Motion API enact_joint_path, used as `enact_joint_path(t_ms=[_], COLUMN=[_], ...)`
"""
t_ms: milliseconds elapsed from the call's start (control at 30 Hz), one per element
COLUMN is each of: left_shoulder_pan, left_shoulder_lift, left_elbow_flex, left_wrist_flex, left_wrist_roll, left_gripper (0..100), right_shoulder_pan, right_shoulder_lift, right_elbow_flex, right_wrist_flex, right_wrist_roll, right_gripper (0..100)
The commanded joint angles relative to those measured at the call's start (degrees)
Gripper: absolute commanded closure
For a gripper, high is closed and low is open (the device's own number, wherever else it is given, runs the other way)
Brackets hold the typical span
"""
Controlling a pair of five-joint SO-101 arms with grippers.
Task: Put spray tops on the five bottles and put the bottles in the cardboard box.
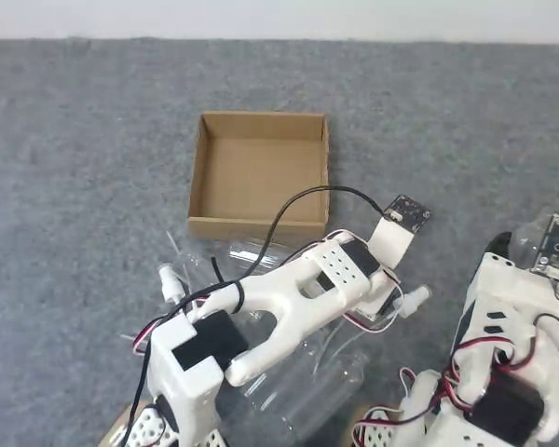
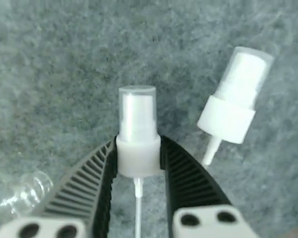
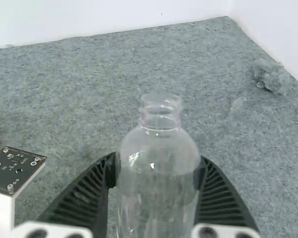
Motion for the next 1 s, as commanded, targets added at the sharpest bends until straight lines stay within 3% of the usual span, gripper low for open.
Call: enact_joint_path(t_ms=[0,333,800,967], left_shoulder_pan=[1.7,1.1,-6.2,-9.0], left_shoulder_lift=[-1.2,-13.2,-36.2,-45.7], left_elbow_flex=[-3.3,1.8,10.3,13.8], left_wrist_flex=[2.1,2.5,2.6,2.4], left_wrist_roll=[-1.9,-2.8,-2.8,-2.8], left_gripper=[99,99,99,99], right_shoulder_pan=[0.5,0.5,0.4,-5.6], right_shoulder_lift=[-0.6,-0.6,-0.6,-0.6], right_elbow_flex=[-0.4,-0.4,-0.3,0.6], right_wrist_flex=[-1.1,-1.1,-1.1,-1.1], right_wrist_roll=[-0.4,-0.4,-0.6,-0.4], right_gripper=[88.7,88.7,88.7,88.7])
